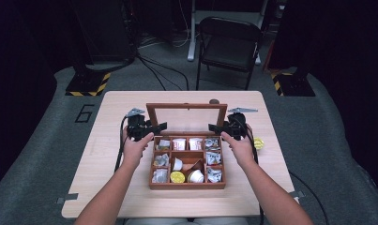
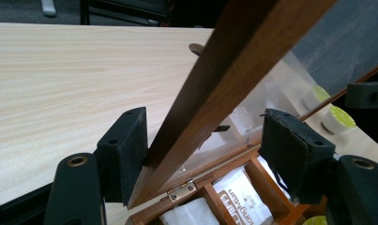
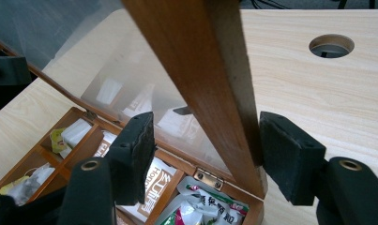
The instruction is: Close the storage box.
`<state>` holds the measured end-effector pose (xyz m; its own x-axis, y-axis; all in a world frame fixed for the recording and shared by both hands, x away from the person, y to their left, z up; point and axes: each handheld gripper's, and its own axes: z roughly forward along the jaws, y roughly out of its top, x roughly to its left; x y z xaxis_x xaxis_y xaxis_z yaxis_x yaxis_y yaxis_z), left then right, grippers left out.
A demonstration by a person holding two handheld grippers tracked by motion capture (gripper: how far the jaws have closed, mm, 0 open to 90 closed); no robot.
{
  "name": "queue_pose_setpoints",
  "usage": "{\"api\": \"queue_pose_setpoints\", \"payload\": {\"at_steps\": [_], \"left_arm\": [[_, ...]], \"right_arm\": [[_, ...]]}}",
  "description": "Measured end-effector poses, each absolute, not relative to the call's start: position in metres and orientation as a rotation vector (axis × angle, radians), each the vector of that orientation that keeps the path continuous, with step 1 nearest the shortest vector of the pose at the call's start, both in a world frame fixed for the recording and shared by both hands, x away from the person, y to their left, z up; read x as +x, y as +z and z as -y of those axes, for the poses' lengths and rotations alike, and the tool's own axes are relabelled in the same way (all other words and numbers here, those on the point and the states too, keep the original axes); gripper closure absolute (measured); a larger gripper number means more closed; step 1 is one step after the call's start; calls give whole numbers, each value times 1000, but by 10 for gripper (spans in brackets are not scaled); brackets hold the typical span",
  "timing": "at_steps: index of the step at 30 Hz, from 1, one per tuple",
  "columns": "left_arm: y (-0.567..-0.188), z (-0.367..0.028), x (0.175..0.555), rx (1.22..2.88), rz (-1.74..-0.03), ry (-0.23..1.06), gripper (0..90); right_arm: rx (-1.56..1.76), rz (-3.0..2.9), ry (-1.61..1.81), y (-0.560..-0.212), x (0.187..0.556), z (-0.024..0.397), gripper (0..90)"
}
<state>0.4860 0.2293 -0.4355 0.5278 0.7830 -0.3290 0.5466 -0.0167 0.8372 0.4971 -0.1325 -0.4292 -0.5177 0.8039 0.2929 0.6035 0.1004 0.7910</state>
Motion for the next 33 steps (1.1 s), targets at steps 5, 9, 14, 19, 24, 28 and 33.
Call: {"api": "queue_pose_setpoints", "payload": {"at_steps": [5, 9, 14, 19, 24, 28, 33], "left_arm": [[-428, -232, 479, 1679, -1095, 296, 328], [-419, -232, 474, 1689, -1075, 317, 328], [-413, -229, 465, 1708, -1072, 329, 325], [-406, -235, 457, 1705, -1035, 328, 326], [-396, -239, 451, 1699, -1010, 338, 331], [-391, -241, 446, 1696, -1004, 335, 357], [-384, -242, 440, 1705, -983, 350, 376]], "right_arm": [[1400, -2152, 1402, -428, 492, 135, 365], [1371, -2145, 1418, -423, 487, 136, 357], [1344, -2146, 1426, -414, 478, 138, 355], [1322, -2148, 1453, -405, 469, 141, 356], [1298, -2145, 1444, -397, 462, 143, 368], [1296, -2136, 1453, -390, 458, 145, 387], [1271, -2147, 1435, -385, 454, 144, 396]]}}
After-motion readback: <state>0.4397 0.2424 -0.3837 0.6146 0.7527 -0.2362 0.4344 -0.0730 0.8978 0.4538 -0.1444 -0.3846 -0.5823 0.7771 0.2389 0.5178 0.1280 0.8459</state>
